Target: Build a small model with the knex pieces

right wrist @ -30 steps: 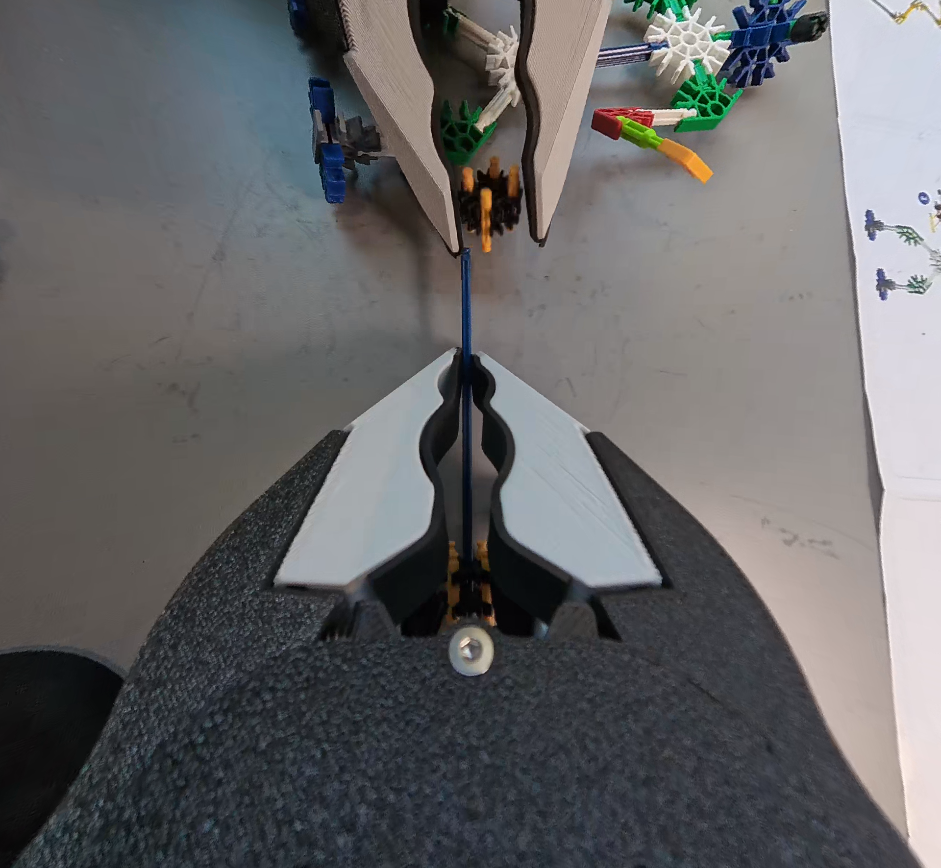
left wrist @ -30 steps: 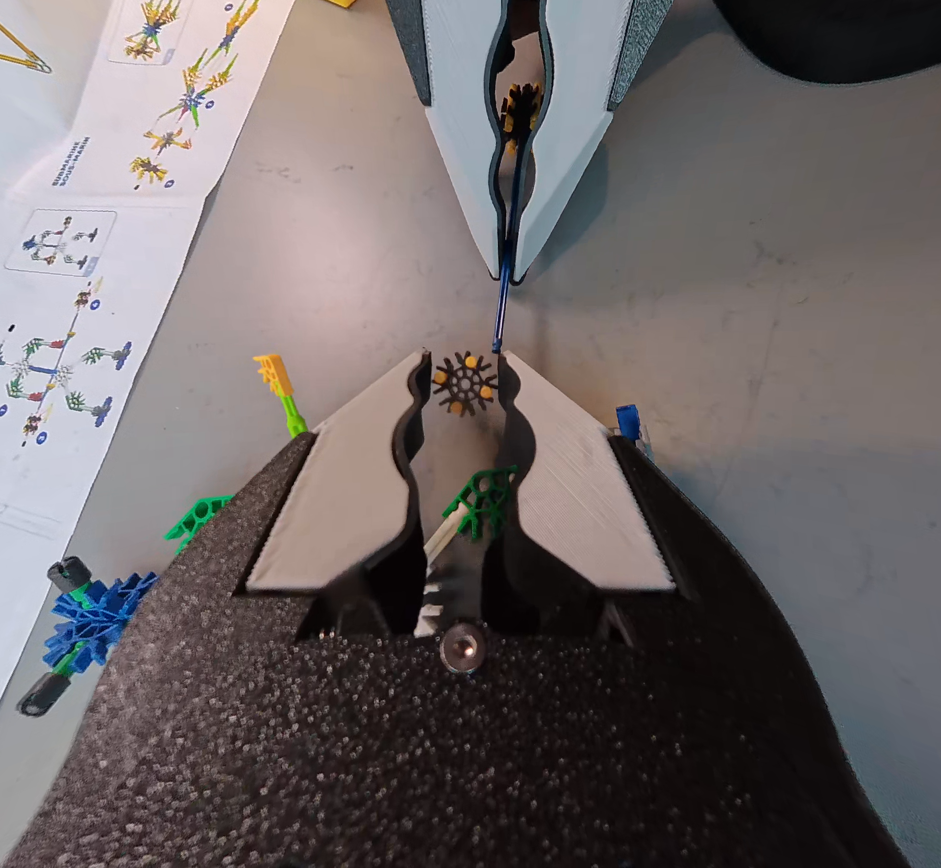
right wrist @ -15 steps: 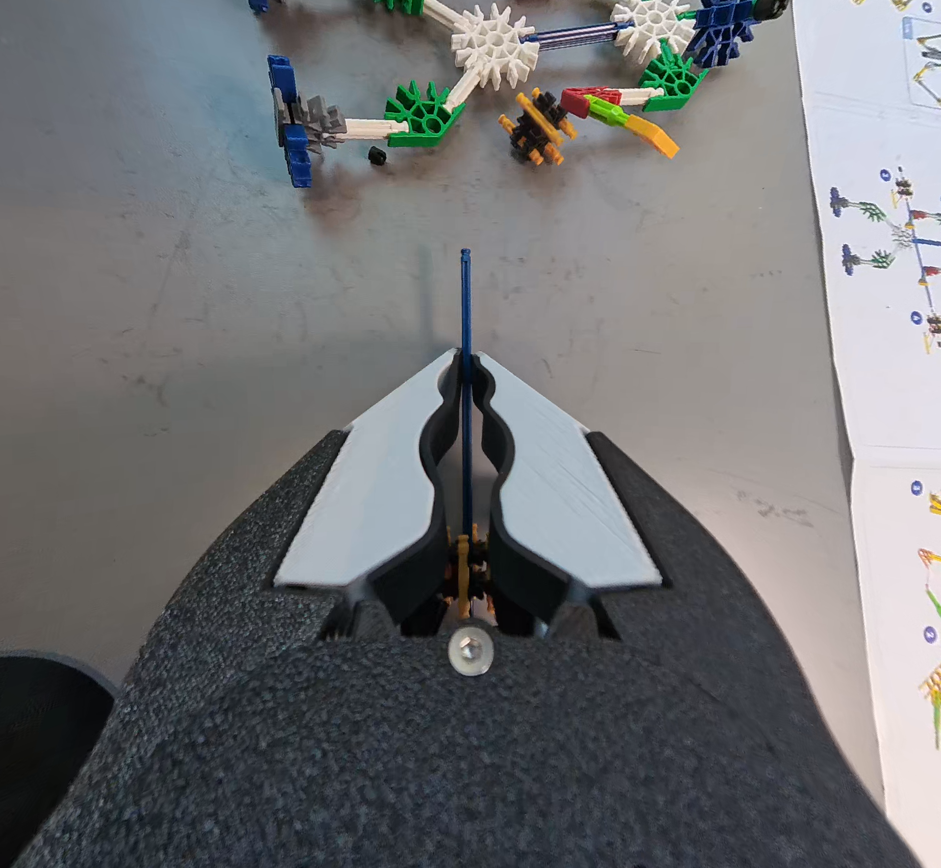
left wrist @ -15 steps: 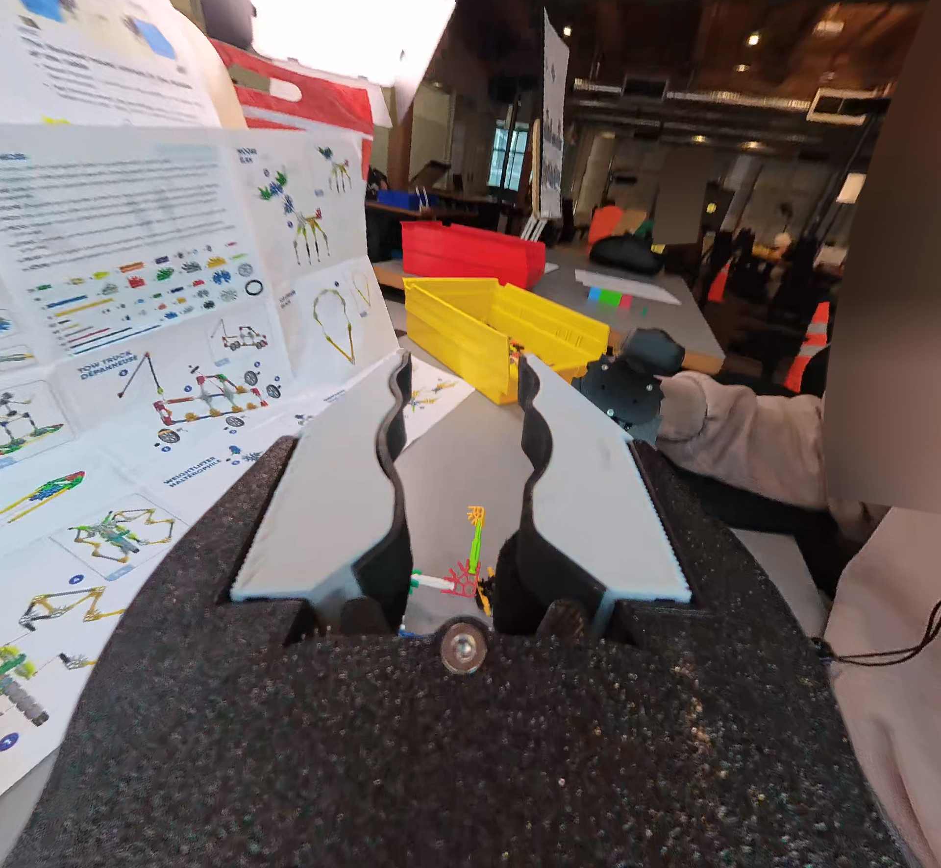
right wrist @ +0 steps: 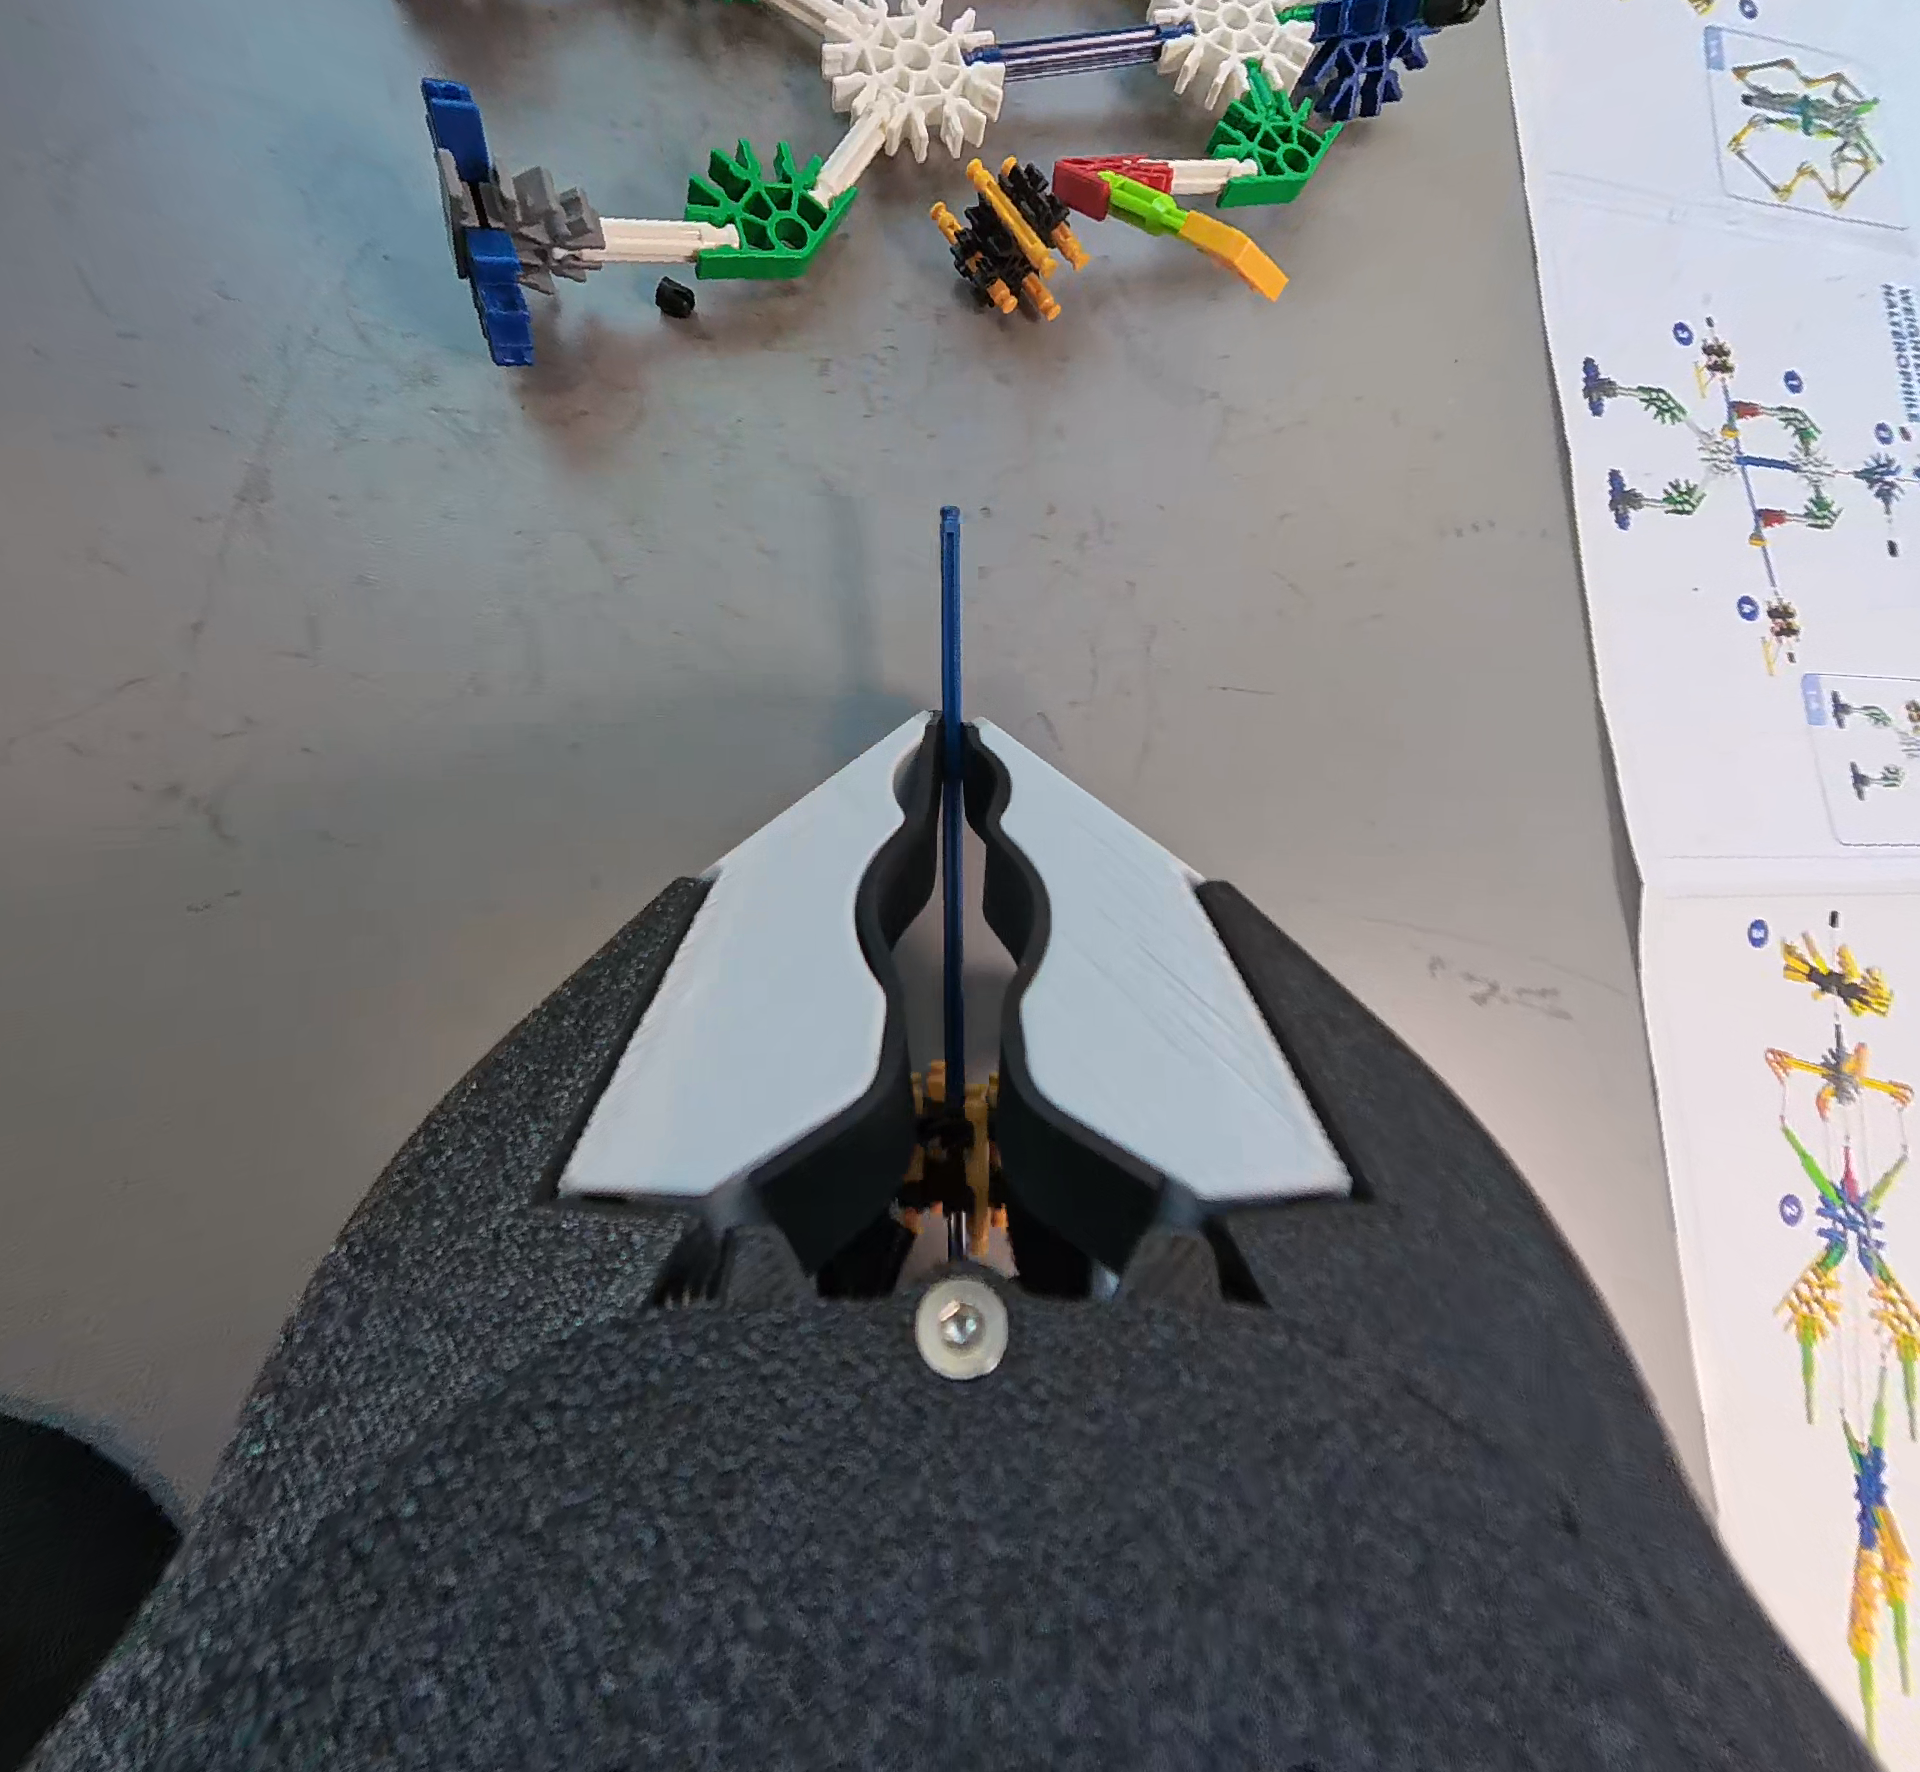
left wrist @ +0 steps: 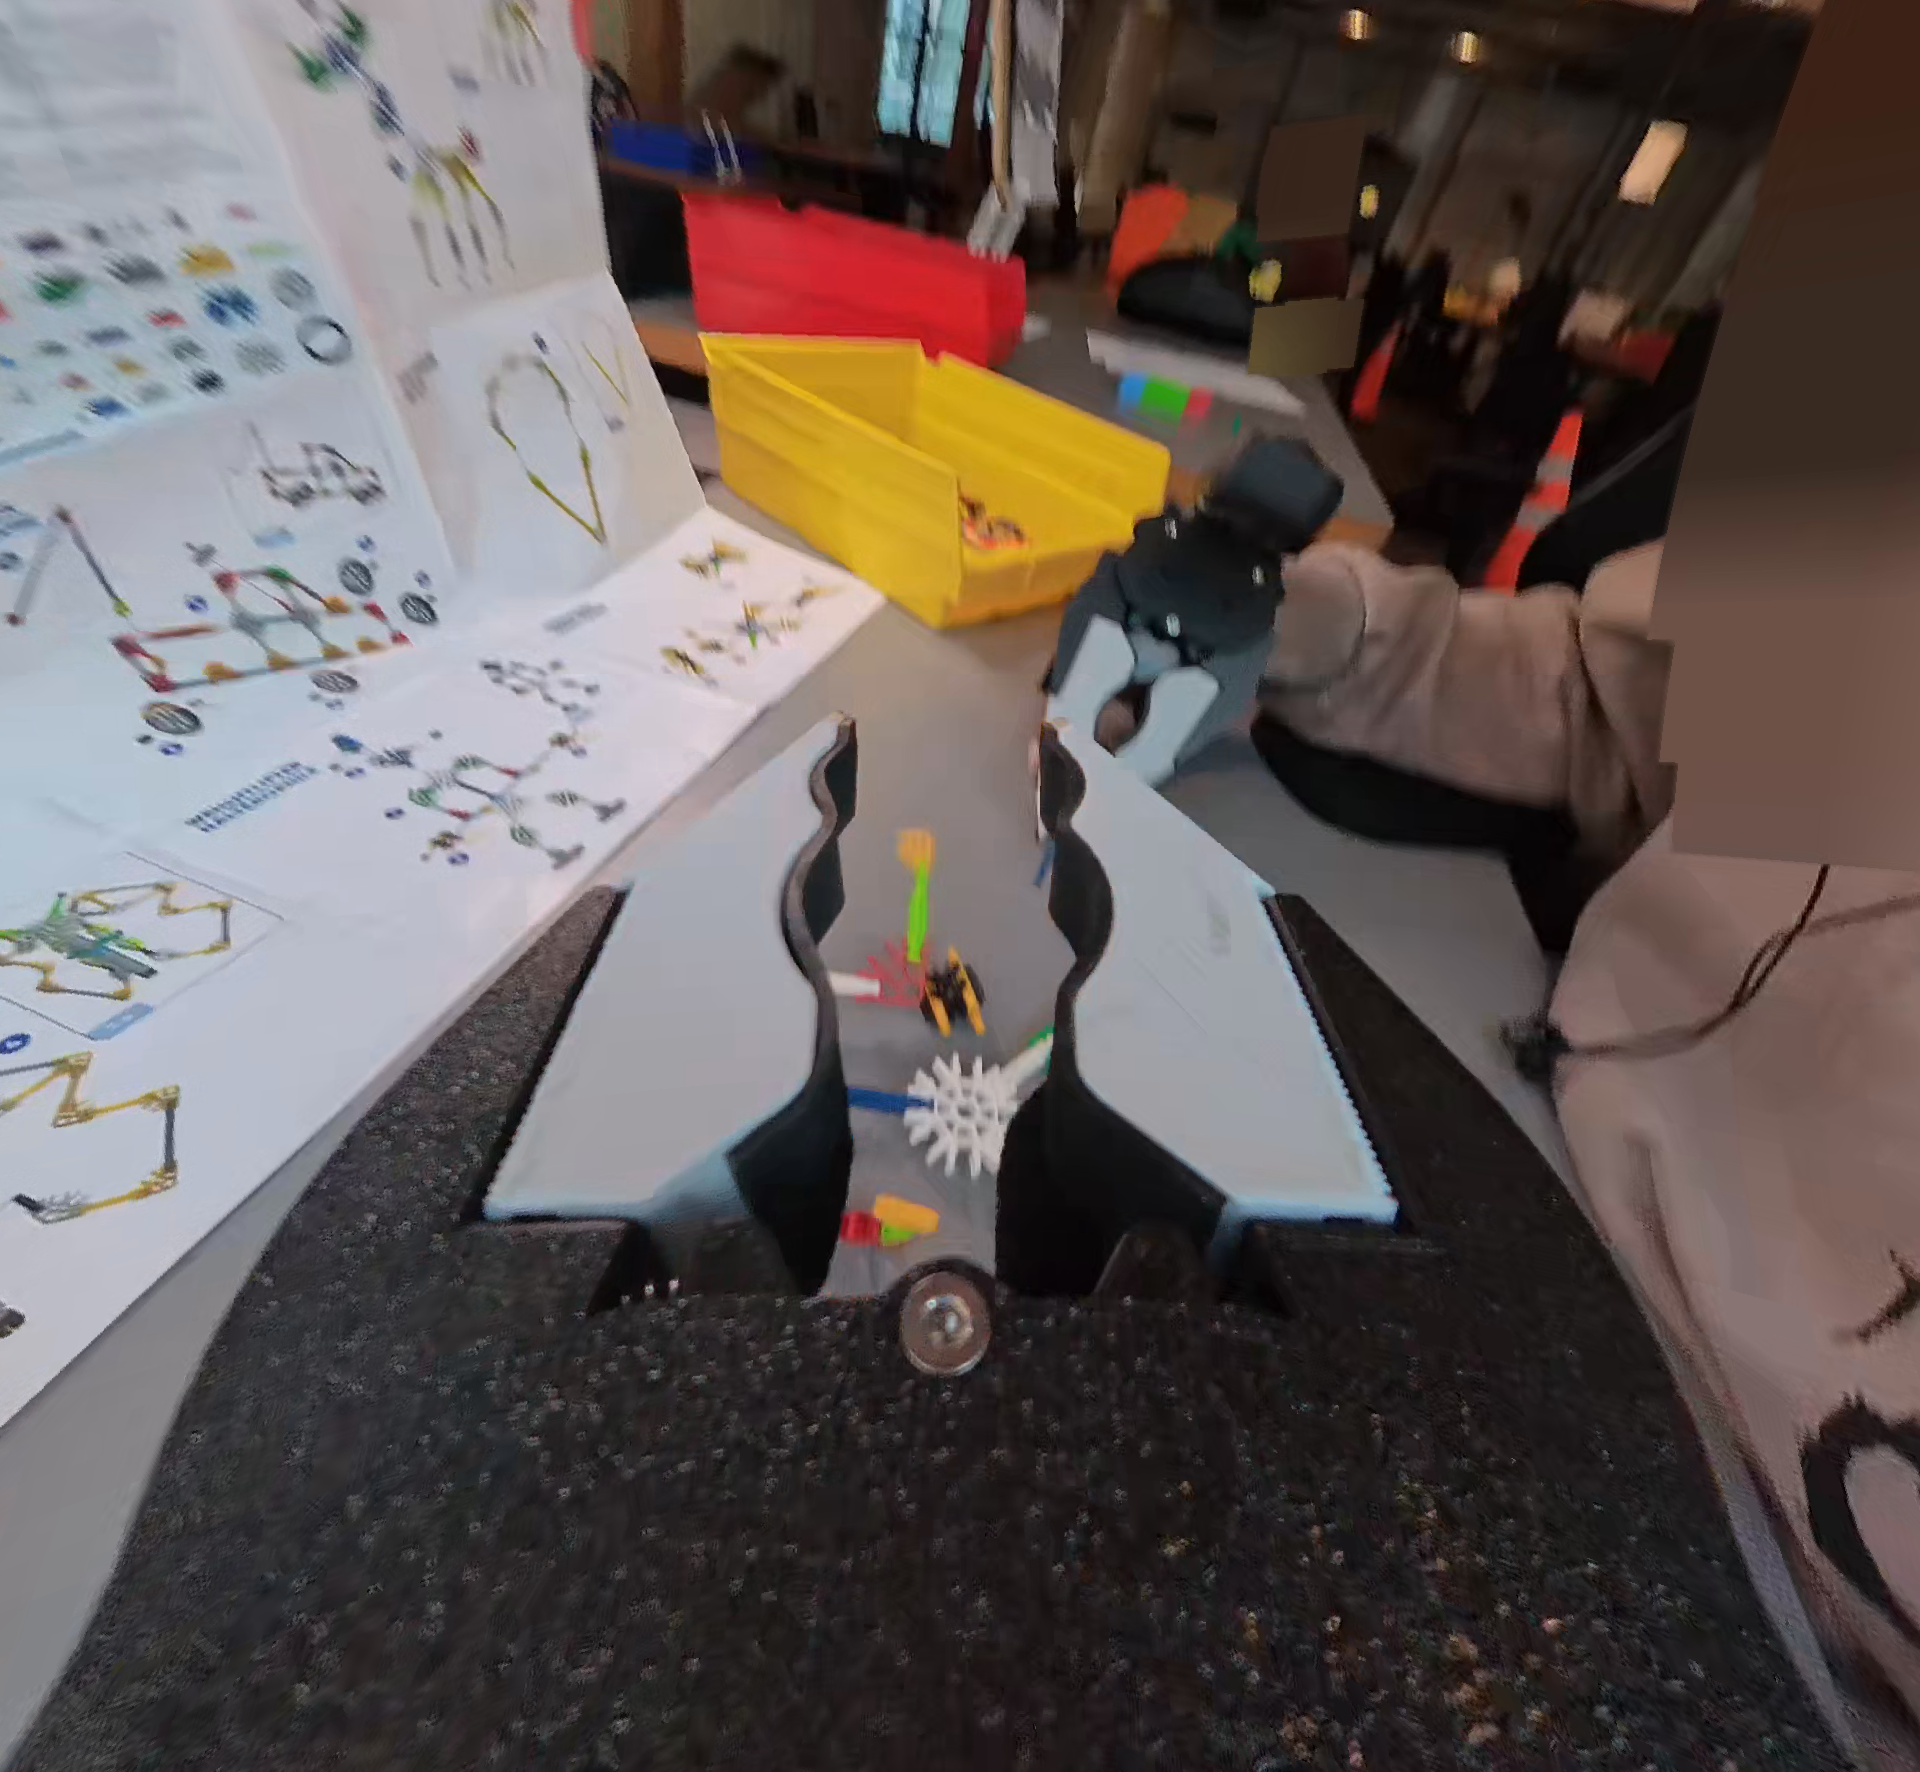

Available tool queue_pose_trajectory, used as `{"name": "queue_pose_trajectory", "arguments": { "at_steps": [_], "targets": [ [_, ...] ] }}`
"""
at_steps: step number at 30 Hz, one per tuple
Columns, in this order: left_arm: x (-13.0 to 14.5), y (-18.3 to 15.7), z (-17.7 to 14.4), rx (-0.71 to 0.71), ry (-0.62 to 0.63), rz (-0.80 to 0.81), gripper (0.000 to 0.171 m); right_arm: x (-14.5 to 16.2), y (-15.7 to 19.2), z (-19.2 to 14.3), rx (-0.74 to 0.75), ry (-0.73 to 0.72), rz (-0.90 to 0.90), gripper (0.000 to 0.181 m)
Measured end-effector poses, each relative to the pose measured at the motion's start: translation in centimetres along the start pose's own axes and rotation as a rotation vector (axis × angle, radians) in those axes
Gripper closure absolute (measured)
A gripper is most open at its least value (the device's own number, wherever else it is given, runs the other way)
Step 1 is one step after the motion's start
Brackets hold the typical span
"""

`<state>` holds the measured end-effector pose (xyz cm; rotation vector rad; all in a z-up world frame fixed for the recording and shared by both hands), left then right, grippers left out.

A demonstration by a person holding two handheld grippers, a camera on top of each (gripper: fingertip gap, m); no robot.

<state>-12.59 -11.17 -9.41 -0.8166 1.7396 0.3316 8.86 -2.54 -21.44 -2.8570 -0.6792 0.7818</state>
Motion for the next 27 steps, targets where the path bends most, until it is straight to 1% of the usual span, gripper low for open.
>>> {"name": "queue_pose_trajectory", "arguments": {
  "at_steps": [3,5,8,11,13,15,17,19,21,23,25,27],
  "targets": [
    [3.9,-2.3,3.6,0.03,0.345,0.173,0.136,0.1,-0.4,0.0,0.029,-0.002,0.008,0.179],
    [6.3,-3.4,5.7,0.021,0.513,0.292,0.138,0.0,-0.5,-0.2,0.031,-0.017,0.014,0.178],
    [8.2,-3.8,7.3,0.013,0.636,0.351,0.139,0.1,-0.5,-0.3,0.021,-0.019,0.021,0.174],
    [9.6,-3.7,7.6,-0.011,0.736,0.405,0.139,0.2,-0.3,-0.2,0.016,-0.013,0.016,0.173],
    [10.5,-3.2,7.6,-0.056,0.807,0.45,0.145,-0.1,-0.2,-0.3,0.01,-0.028,0.012,0.173],
    [10.6,-2.8,7.2,-0.103,0.822,0.491,0.157,-0.5,0.0,-0.4,0.003,-0.045,0.005,0.173],
    [10.6,-2.1,6.3,-0.123,0.837,0.488,0.161,-0.9,0.3,-0.5,-0.003,-0.064,-0.004,0.173],
    [10.6,-0.9,5.3,-0.179,0.839,0.47,0.159,-1.5,0.6,-0.6,-0.017,-0.094,-0.012,0.173],
    [10.3,-0.2,4.6,-0.205,0.818,0.44,0.154,-2.8,1.4,-0.5,-0.041,-0.131,-0.026,0.173],
    [9.3,-0.1,4.1,-0.209,0.757,0.414,0.152,-4.3,2.7,0.0,-0.09,-0.155,-0.047,0.174],
    [7.9,-0.4,3.9,-0.201,0.663,0.392,0.151,-5.6,3.7,1.0,-0.109,-0.112,-0.05,0.179],
    [6.6,-0.6,3.8,-0.202,0.562,0.374,0.15,-6.5,4.1,1.9,-0.105,-0.067,-0.037,0.179]
  ]
}}
Point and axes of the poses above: each gripper's, where its closed fingertips meet, z out along the fingers, x out of its underside, y = z × x across the jaws, the point moved 5 cm from there along -z, back along the fingers, and after that the axes turned 14 degrees about y, right-handed, at the moved point
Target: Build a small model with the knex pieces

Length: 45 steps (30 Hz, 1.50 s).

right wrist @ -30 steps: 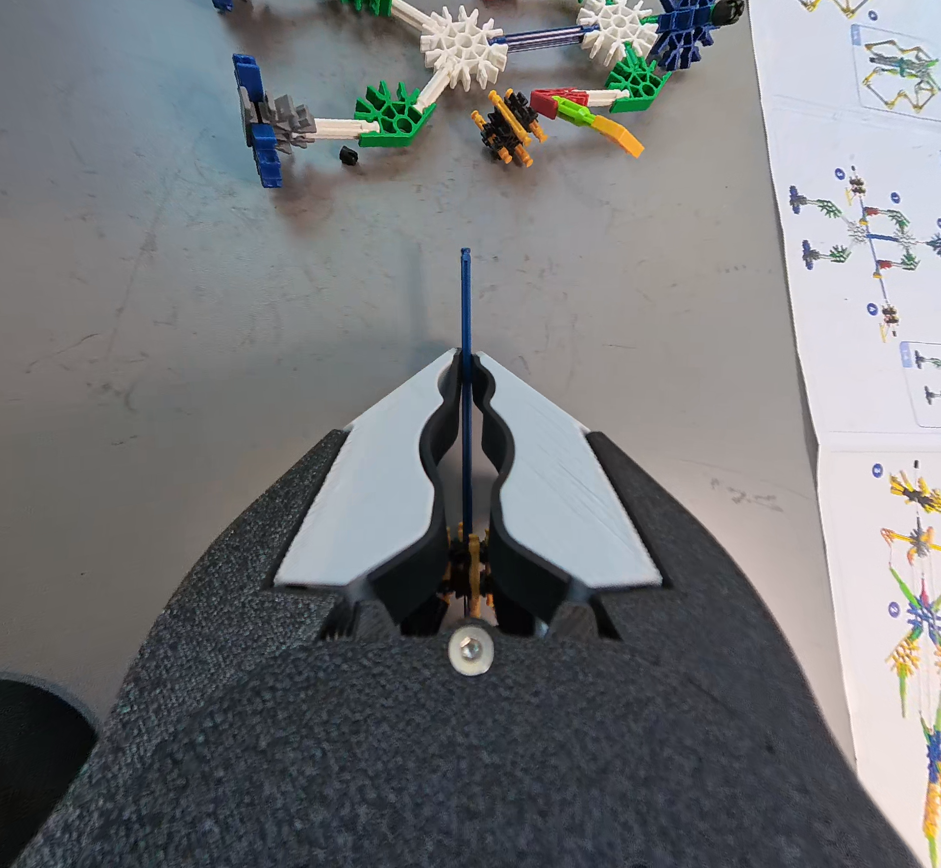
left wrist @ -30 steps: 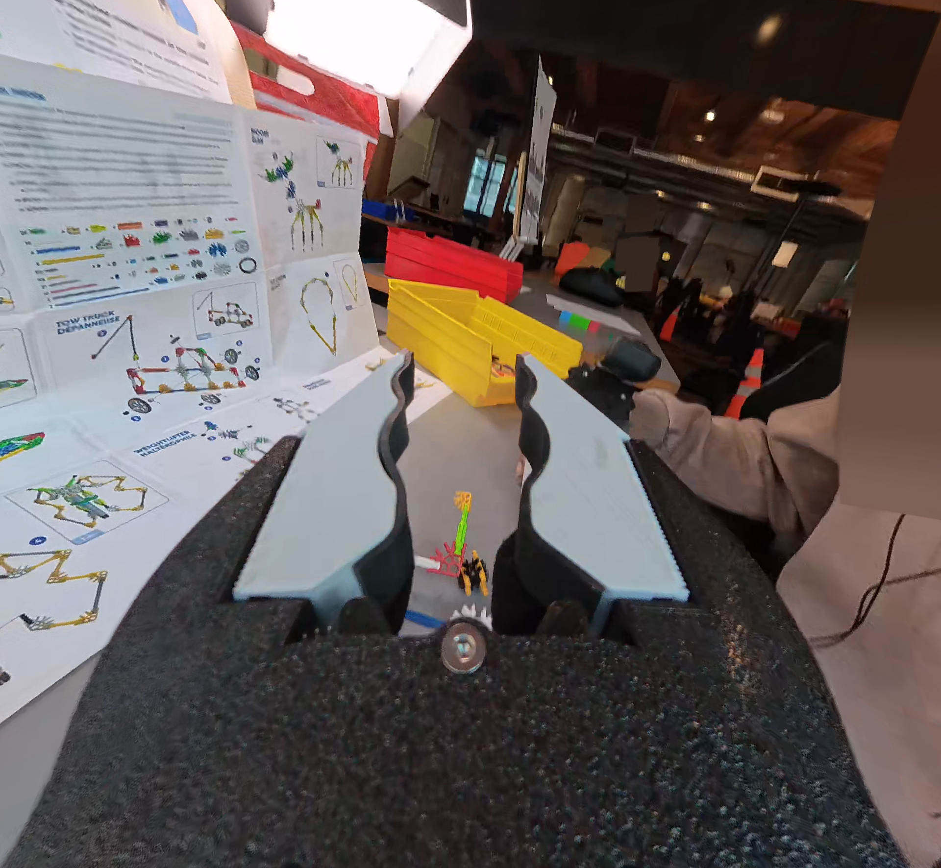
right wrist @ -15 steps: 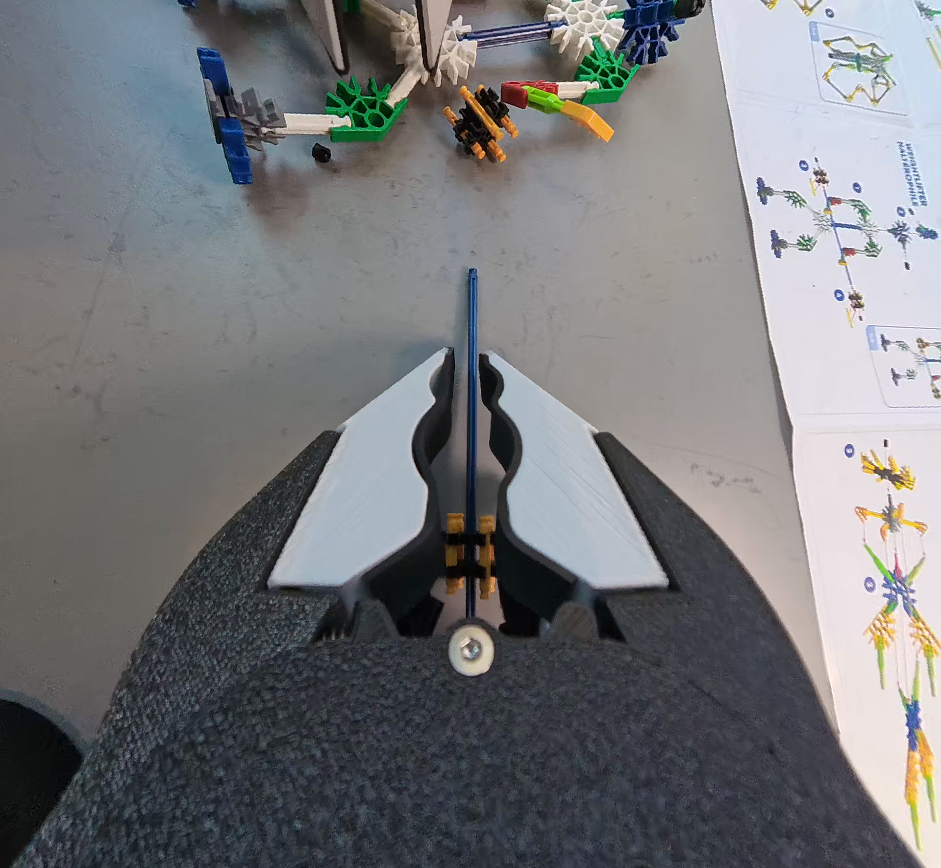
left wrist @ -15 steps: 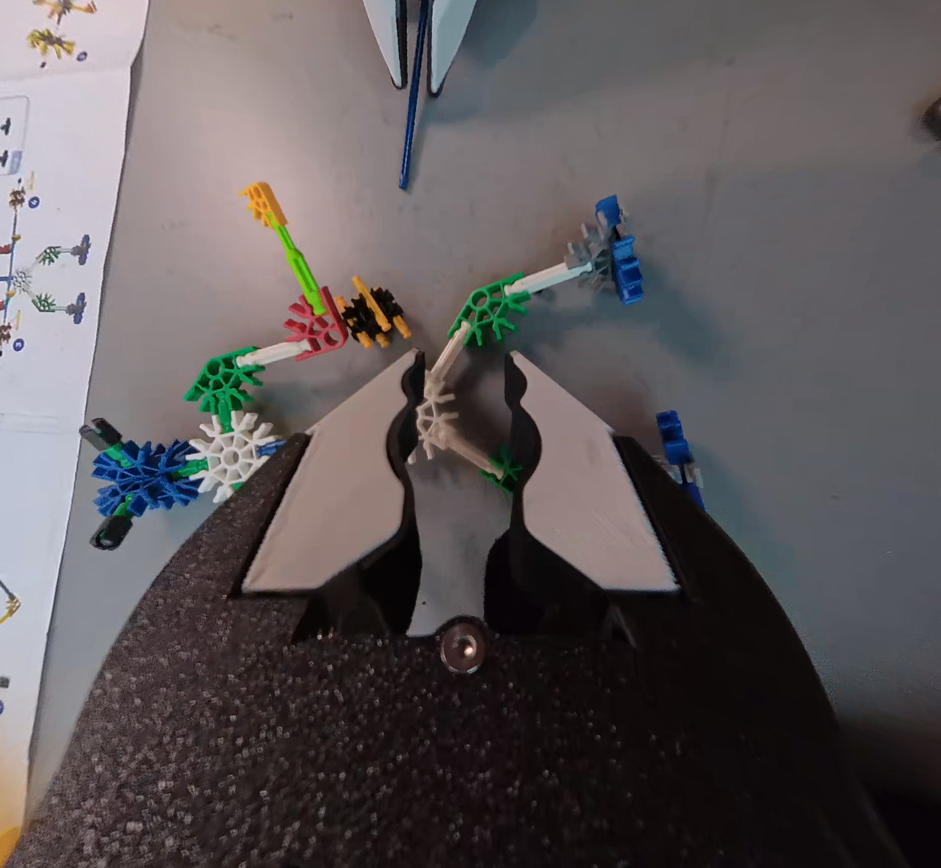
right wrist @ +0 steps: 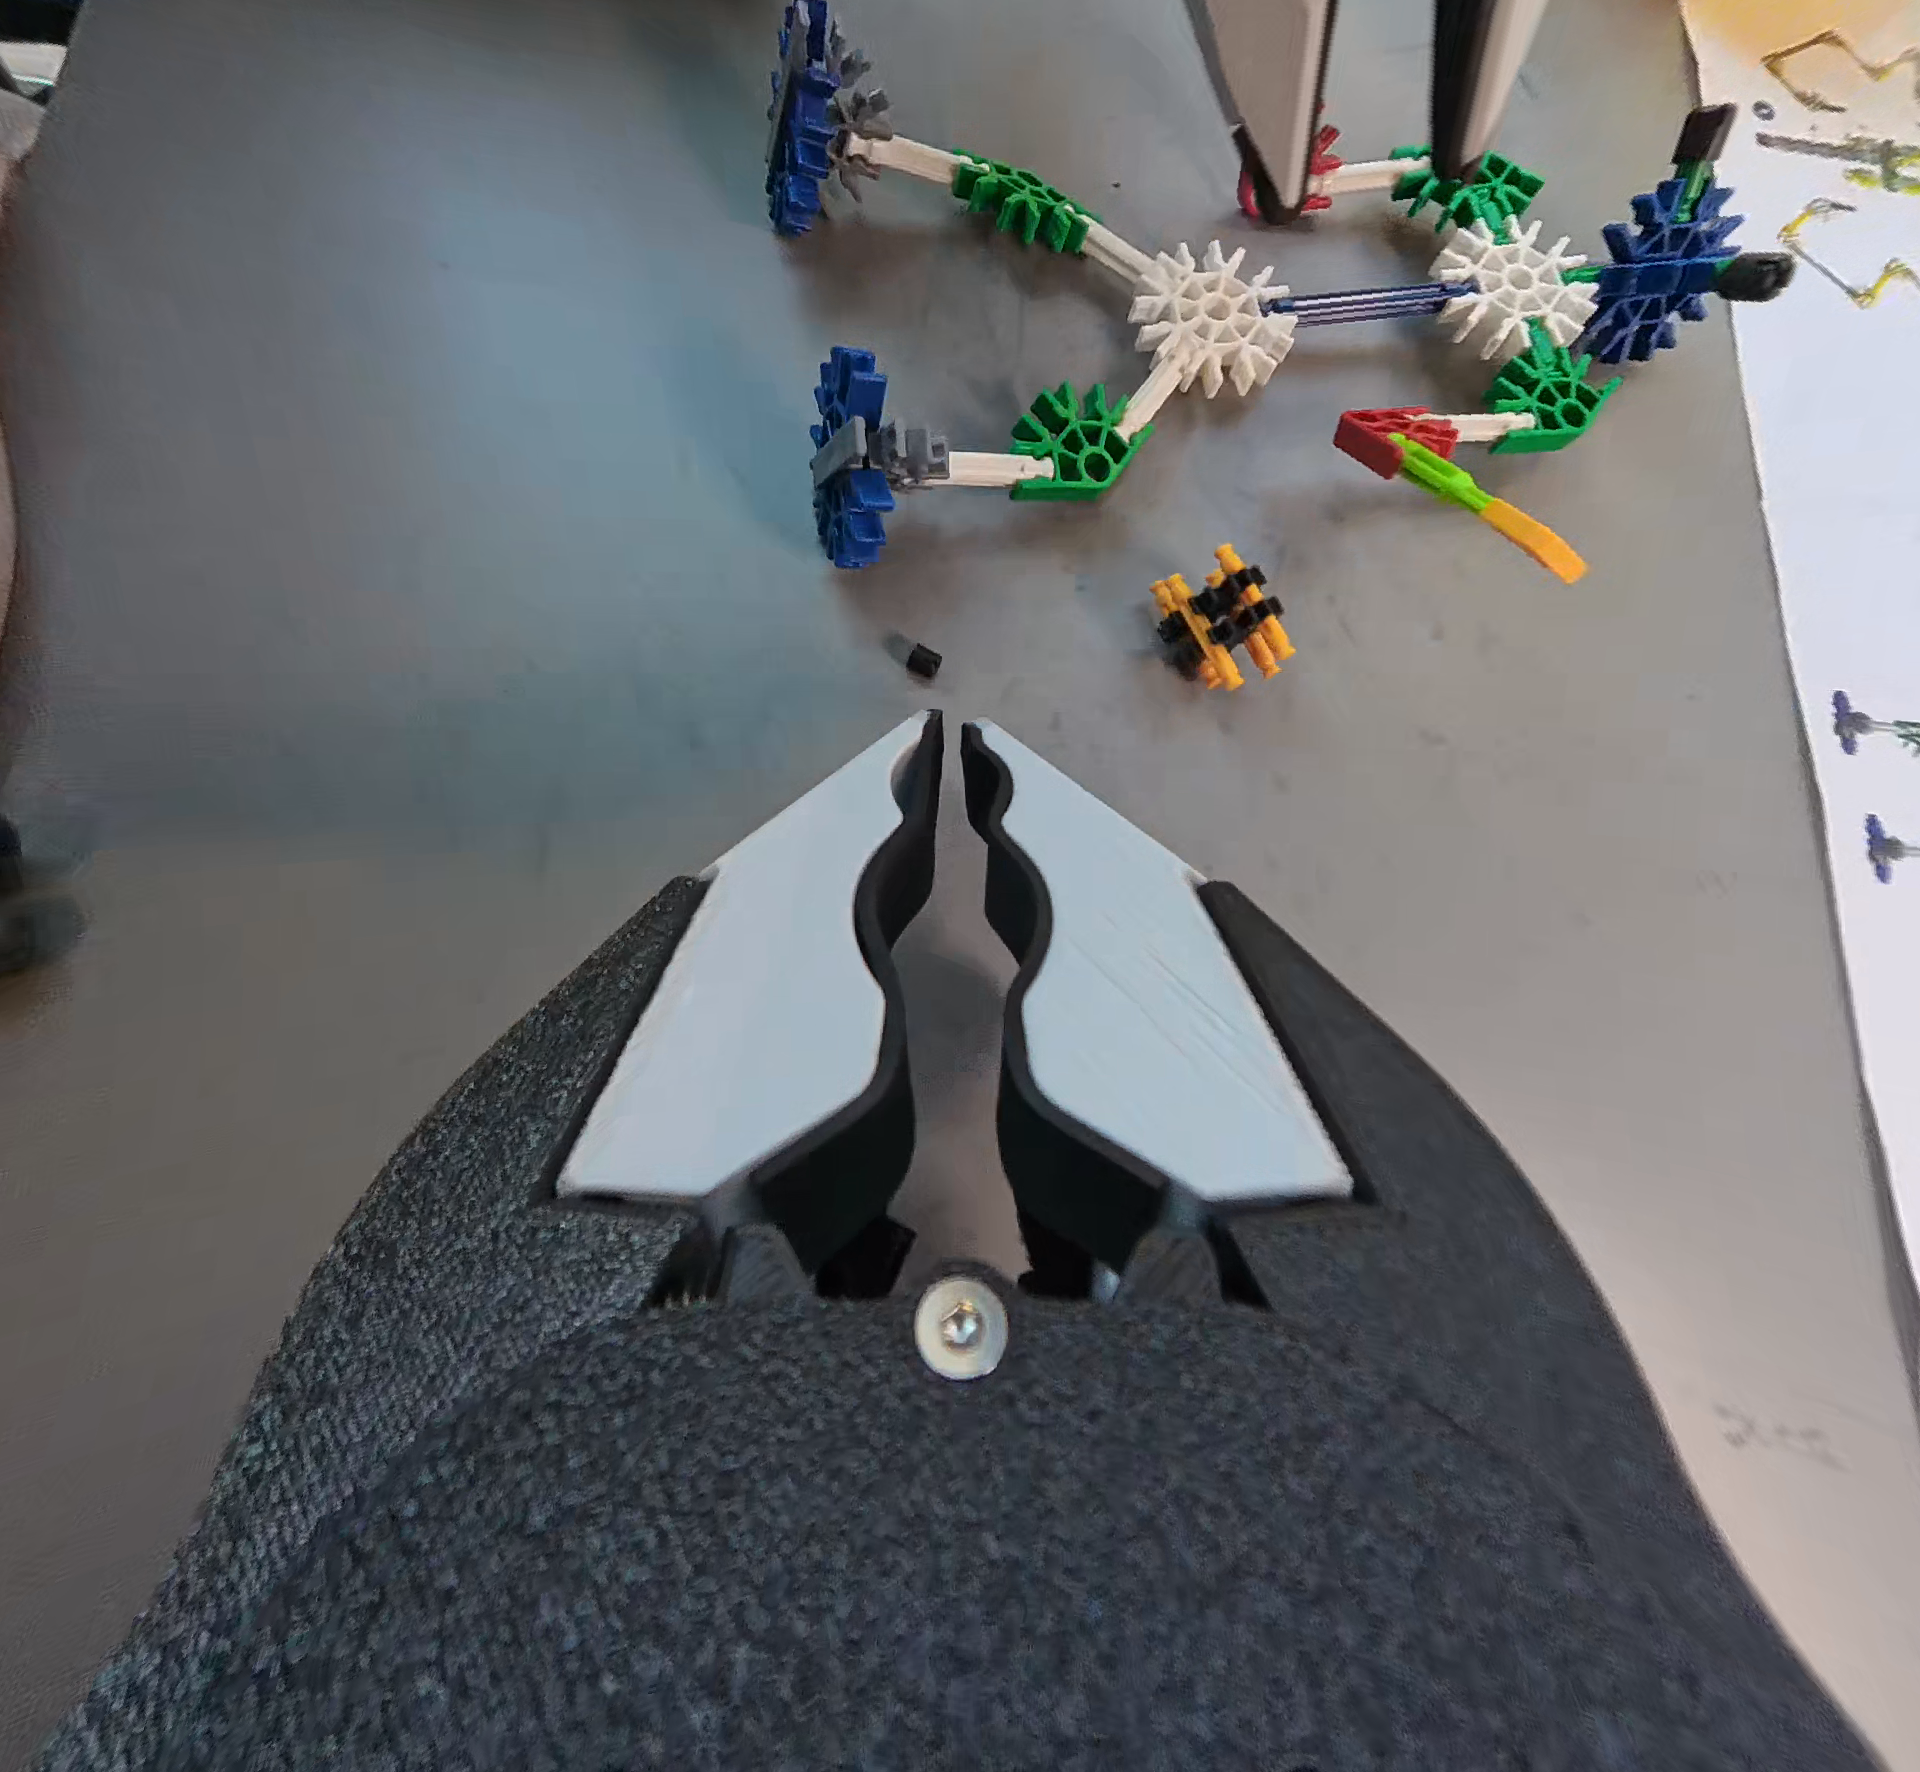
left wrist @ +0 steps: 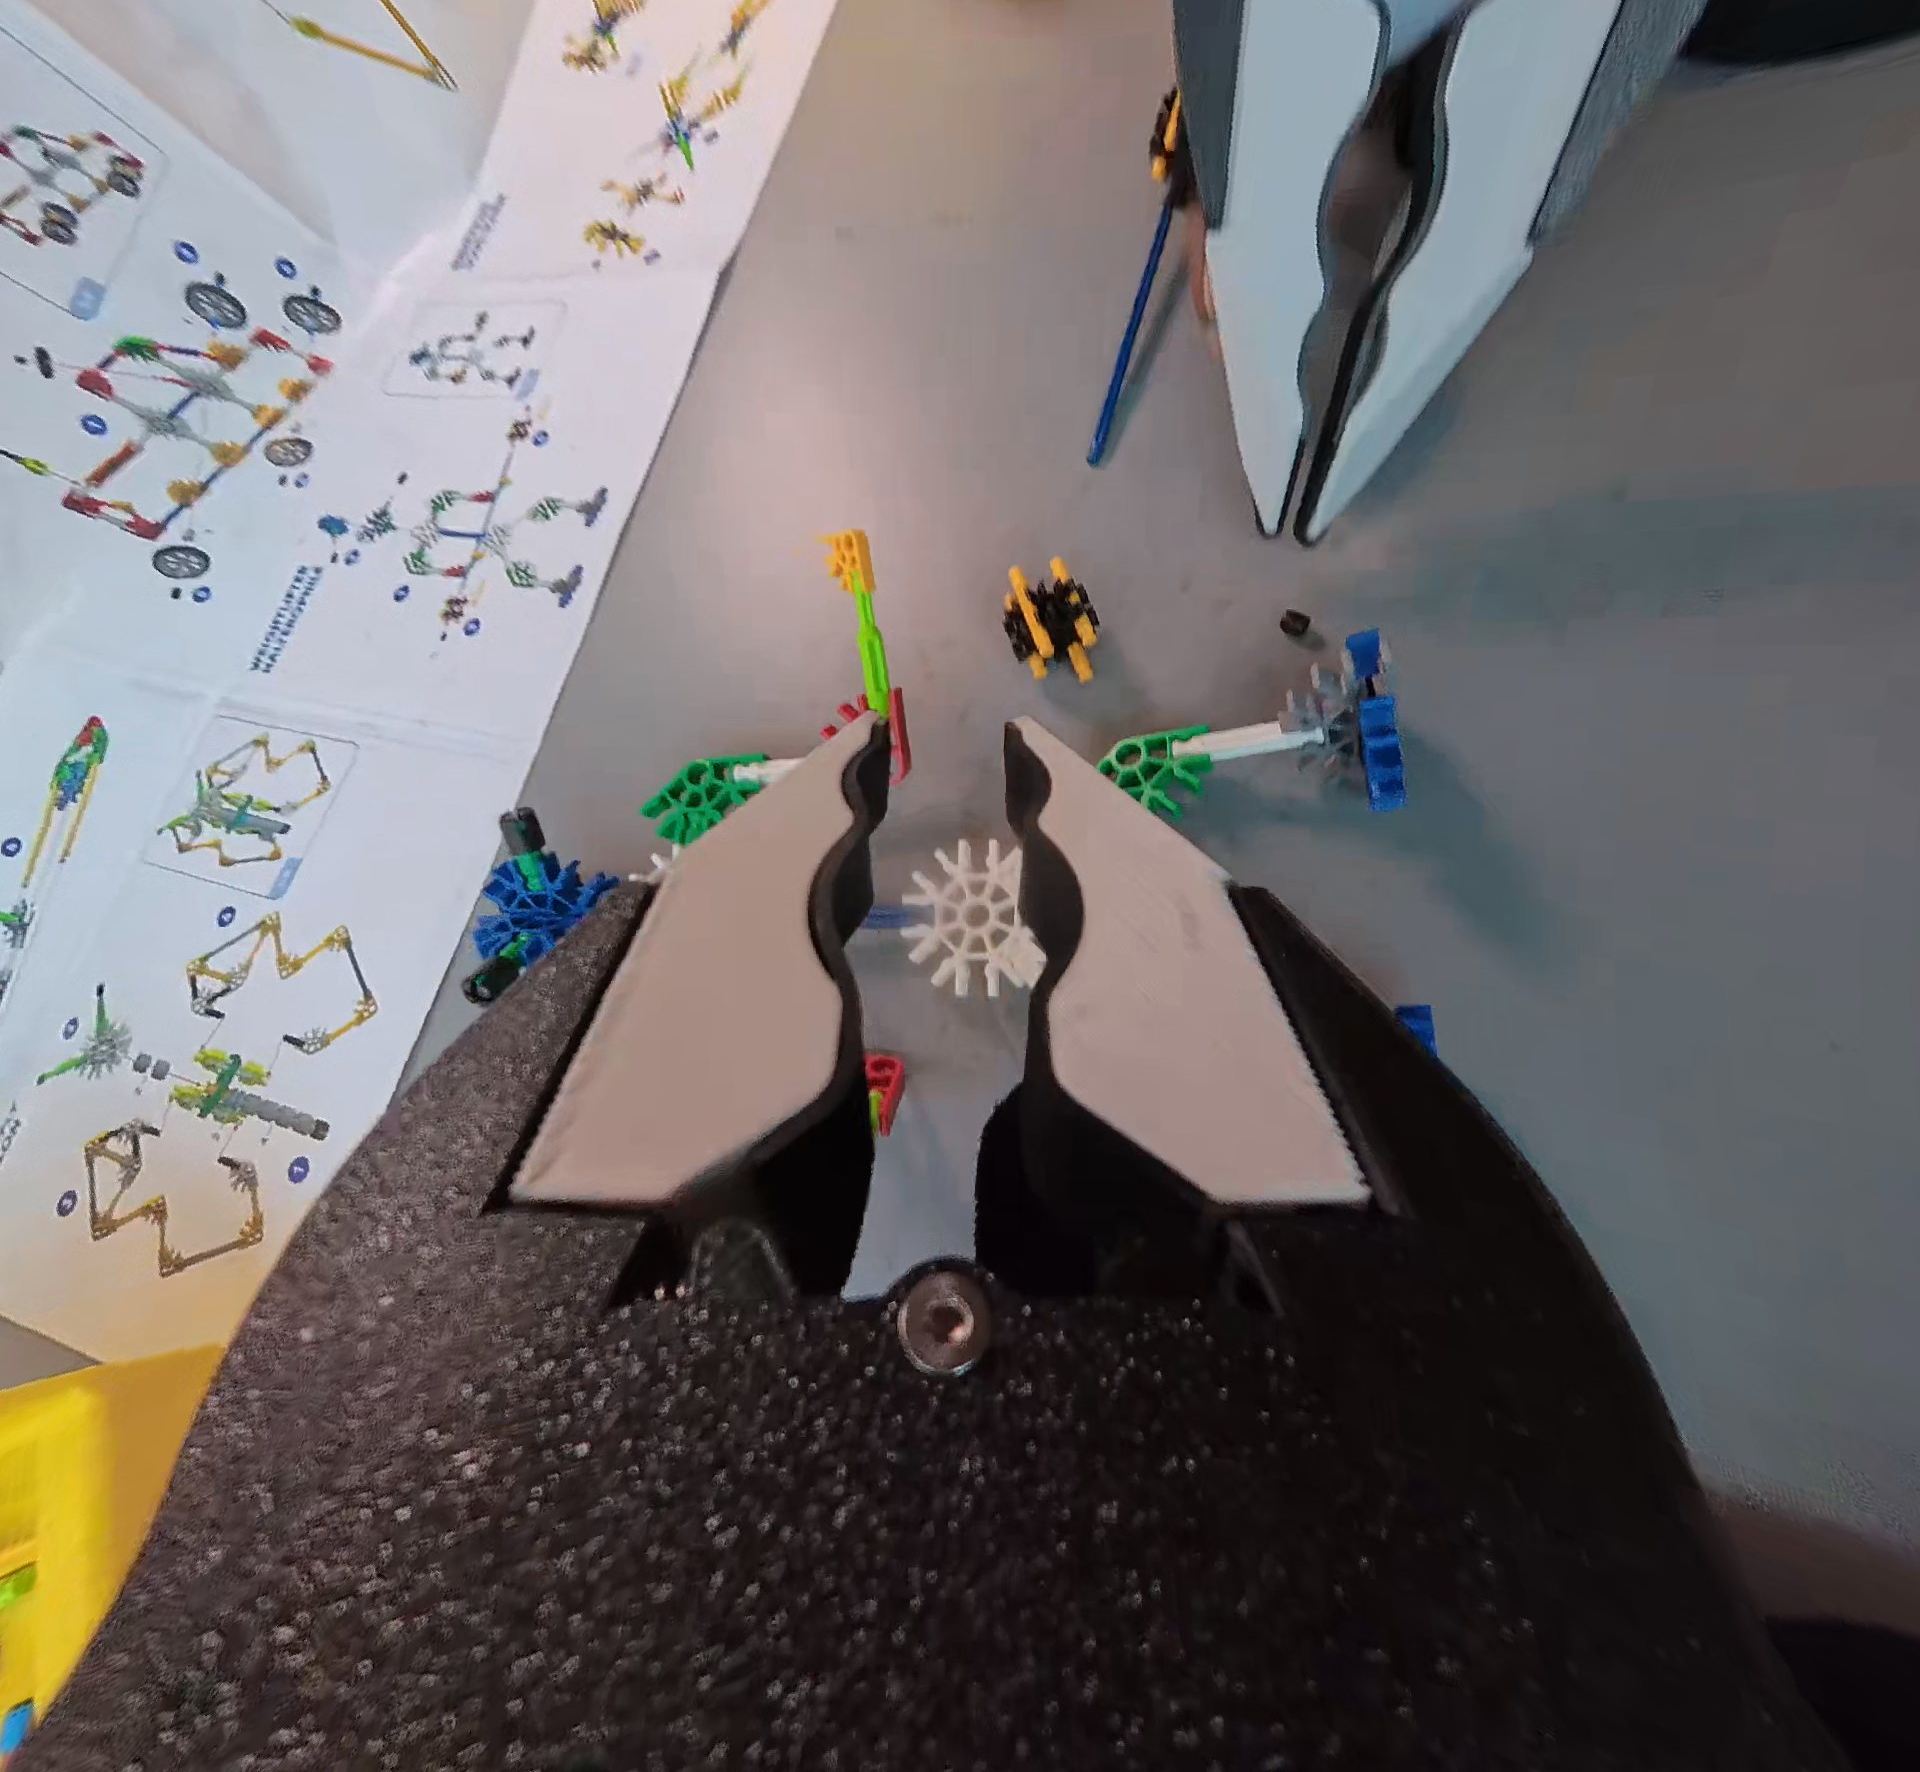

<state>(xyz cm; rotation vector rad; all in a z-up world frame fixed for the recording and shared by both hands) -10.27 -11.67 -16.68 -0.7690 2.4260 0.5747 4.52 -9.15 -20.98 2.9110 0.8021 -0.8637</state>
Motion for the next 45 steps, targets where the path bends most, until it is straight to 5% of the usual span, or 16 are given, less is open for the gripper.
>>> {"name": "queue_pose_trajectory", "arguments": {
  "at_steps": [14,19,24,27,32,38,42,45],
  "targets": [
    [-1.5,0.8,0.7,0.0,-0.168,-0.161,0.14,-1.2,0.4,1.4,-0.012,0.053,0.031,0.177],
    [-1.1,1.9,1.4,-0.078,-0.175,-0.227,0.137,0.0,-4.5,-3.8,0.255,-0.081,0.146,0.177],
    [-0.8,2.5,2.0,-0.137,-0.132,-0.249,0.137,11.0,-13.0,-17.2,0.932,-0.032,0.642,0.177],
    [-1.1,2.5,1.7,-0.161,-0.141,-0.236,0.137,19.0,-13.7,-20.4,1.079,0.172,0.841,0.176],
    [-1.1,2.3,1.7,-0.157,-0.143,-0.231,0.137,23.7,-14.0,-20.0,1.051,0.192,0.933,0.168],
    [-1.3,1.9,1.9,-0.139,-0.153,-0.219,0.138,19.6,-13.7,-20.4,0.944,-0.12,0.802,0.159],
    [-1.6,1.6,2.1,-0.113,-0.172,-0.222,0.138,12.6,-9.9,-15.5,0.43,-0.268,0.45,0.16],
    [-2.0,1.1,1.9,-0.068,-0.209,-0.225,0.139,11.6,-5.4,-9.5,0.036,-0.035,0.314,0.157]
  ]
}}
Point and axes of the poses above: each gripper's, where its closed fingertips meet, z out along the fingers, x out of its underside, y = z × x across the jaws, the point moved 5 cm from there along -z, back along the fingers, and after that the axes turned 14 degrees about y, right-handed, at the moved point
